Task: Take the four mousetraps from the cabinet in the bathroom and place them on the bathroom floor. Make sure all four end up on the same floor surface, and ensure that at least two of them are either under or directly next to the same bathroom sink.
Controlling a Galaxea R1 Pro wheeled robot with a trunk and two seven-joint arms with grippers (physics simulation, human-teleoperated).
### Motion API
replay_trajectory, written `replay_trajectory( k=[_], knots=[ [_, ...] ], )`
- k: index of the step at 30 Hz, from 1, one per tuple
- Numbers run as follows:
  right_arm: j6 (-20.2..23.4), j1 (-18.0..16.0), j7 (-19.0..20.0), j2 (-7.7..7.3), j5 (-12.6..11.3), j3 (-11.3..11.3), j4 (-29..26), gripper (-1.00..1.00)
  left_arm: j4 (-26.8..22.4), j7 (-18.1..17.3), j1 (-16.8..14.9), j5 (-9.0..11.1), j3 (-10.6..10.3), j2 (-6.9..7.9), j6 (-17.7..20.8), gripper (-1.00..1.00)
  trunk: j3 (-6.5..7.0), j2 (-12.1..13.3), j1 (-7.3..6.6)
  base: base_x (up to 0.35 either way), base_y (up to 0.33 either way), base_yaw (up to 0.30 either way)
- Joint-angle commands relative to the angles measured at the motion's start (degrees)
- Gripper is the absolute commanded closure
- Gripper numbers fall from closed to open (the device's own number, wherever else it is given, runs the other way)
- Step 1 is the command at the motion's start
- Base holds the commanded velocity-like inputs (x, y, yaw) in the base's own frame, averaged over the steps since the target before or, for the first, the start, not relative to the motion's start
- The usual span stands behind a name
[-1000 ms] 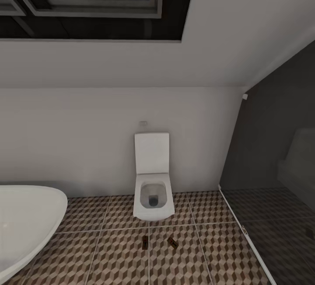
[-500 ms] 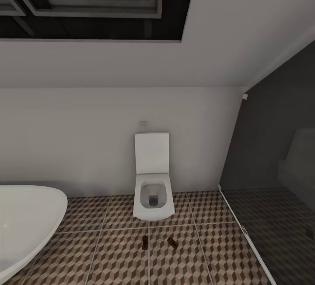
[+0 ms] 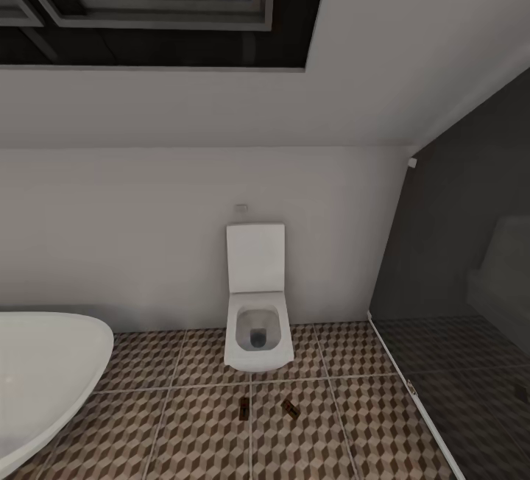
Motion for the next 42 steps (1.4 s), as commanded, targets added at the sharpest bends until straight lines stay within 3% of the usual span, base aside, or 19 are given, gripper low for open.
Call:
replay_trajectory(
  k=[1,42],
  knots=[
    [-0.2,-0.1,0.3,-0.02,-0.6,0.4,0.1,-1.00,0.2,0.0,-0.1,0.4,-0.5,-0.03,-0.4,-1.00,-0.13,-0.1,0.04,0.000,0.000,0.000],
    [-0.2,-0.1,0.3,-0.02,-0.6,0.4,0.1,-1.00,0.2,0.0,-0.1,0.4,-0.5,-0.03,-0.4,-1.00,-0.13,-0.1,0.04,0.000,0.000,0.000]
  ],
)
